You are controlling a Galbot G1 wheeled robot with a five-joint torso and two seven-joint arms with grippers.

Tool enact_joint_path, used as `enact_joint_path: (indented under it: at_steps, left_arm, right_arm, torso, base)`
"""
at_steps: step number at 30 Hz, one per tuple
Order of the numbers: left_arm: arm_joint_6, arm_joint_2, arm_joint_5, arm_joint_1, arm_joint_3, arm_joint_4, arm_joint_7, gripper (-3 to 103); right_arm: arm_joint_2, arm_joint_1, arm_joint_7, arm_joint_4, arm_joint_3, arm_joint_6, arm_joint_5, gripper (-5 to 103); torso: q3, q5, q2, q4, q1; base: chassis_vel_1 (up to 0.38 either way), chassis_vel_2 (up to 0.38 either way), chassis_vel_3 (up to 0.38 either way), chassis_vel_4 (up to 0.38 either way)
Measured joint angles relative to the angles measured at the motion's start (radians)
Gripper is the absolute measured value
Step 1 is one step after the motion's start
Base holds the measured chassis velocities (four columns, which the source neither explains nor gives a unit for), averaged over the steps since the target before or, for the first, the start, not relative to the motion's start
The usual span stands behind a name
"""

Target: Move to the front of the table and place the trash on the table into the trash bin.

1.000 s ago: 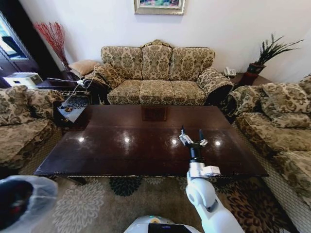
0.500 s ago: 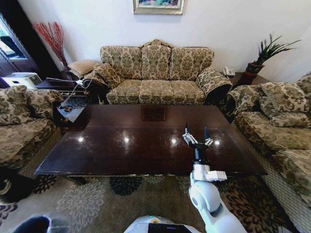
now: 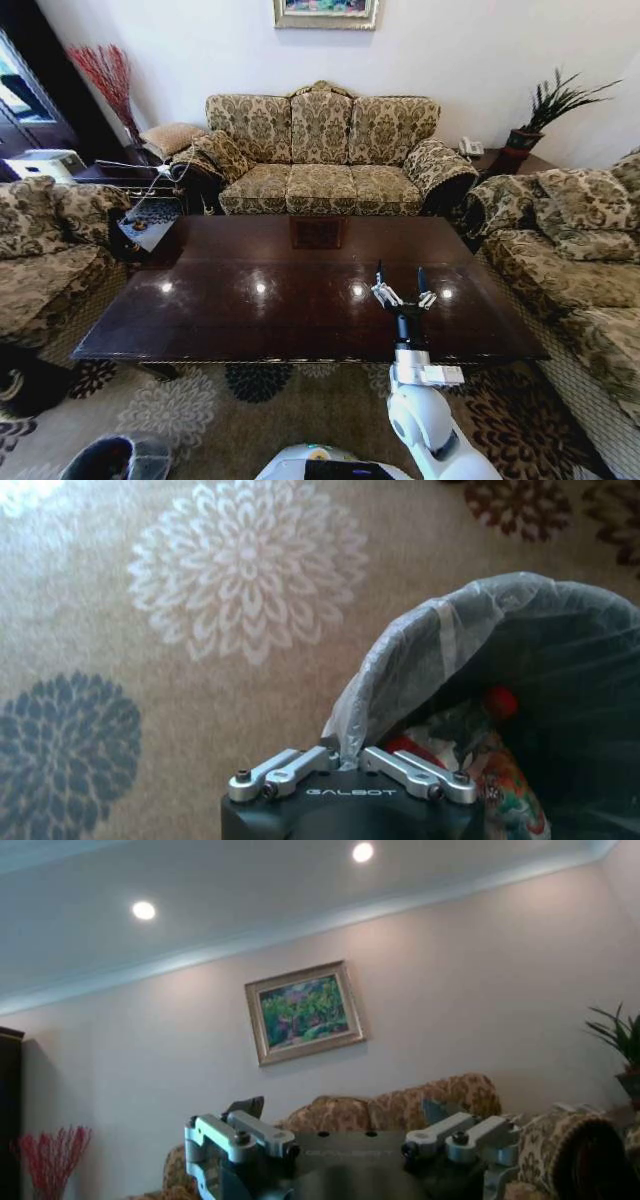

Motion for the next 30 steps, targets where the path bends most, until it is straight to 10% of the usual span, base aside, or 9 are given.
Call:
enact_joint_path:
  at_steps: [12, 30]
  left_arm:
    - [-0.005, -0.026, 0.032, -0.069, -0.023, 0.1, -0.014, -3]
    - [0.146, -0.068, 0.023, 0.006, -0.033, -0.042, 0.011, 62]
  right_arm:
    - [-0.017, -0.002, 0.001, -0.035, -0.002, 0.01, 0.019, 100]
    - [0.009, -0.037, 0.0, -0.041, -0.009, 0.037, 0.024, 100]
  torso:
    - [0.0, 0.0002, 0.0, 0.0002, 0.0]
    - [0.0, 0.0006, 0.0, -0.0001, 0.0]
  base:
    - [0.0, 0.0, 0.0, 0.0]
    - [0.0, 0.0, 0.0, 0.0]
